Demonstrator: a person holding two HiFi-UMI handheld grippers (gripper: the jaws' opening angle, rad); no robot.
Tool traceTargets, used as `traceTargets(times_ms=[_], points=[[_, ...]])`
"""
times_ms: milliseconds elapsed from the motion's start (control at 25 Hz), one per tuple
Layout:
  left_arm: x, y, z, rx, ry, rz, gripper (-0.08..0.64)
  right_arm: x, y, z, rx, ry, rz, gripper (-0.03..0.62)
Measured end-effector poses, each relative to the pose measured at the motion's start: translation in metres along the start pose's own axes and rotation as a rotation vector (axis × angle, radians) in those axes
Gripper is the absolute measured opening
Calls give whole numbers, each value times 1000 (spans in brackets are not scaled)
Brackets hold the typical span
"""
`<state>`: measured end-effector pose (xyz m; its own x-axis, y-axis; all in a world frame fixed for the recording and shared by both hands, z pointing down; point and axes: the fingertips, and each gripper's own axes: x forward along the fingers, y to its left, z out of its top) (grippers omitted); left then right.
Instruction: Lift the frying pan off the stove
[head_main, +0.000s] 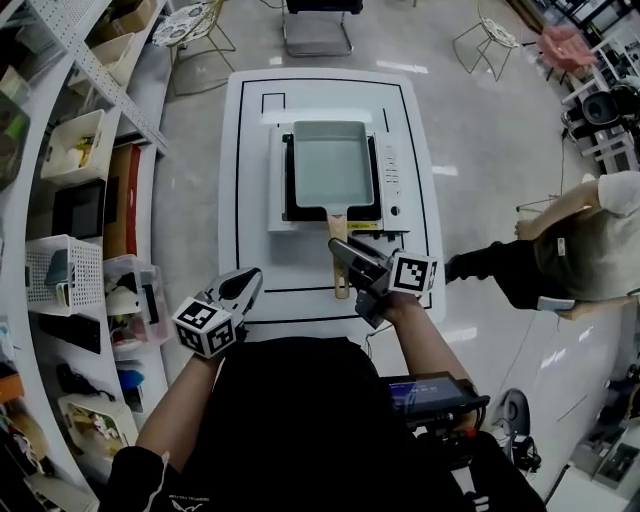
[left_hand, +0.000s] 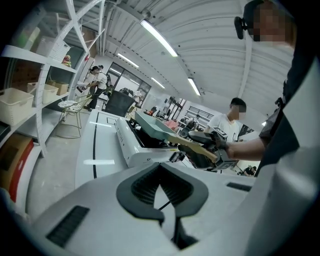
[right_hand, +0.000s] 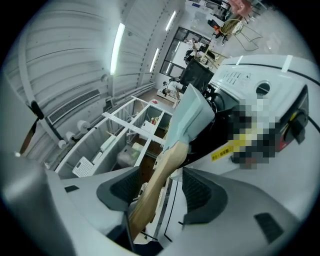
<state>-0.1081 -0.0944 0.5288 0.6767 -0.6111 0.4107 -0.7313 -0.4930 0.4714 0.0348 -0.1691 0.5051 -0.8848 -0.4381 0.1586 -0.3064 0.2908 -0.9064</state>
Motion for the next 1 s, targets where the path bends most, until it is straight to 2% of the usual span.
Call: traceTargets(times_ms=[360, 480, 600, 840, 1000], points=[[-4, 5, -2, -13, 4, 24, 9, 15, -3, -2, 48, 44, 22, 259], [-4, 7, -3, -16, 4, 29, 9, 22, -3, 0, 75, 53, 53, 257], [-5, 9, -2, -14, 4, 33, 9, 26, -1, 1, 130, 45, 86, 198], [-6, 10, -4, -13, 16, 30, 9, 25, -4, 1, 201, 28, 81, 166], [-5, 10, -3, -3, 21, 21, 9, 24, -9, 2, 198, 18, 70, 151]])
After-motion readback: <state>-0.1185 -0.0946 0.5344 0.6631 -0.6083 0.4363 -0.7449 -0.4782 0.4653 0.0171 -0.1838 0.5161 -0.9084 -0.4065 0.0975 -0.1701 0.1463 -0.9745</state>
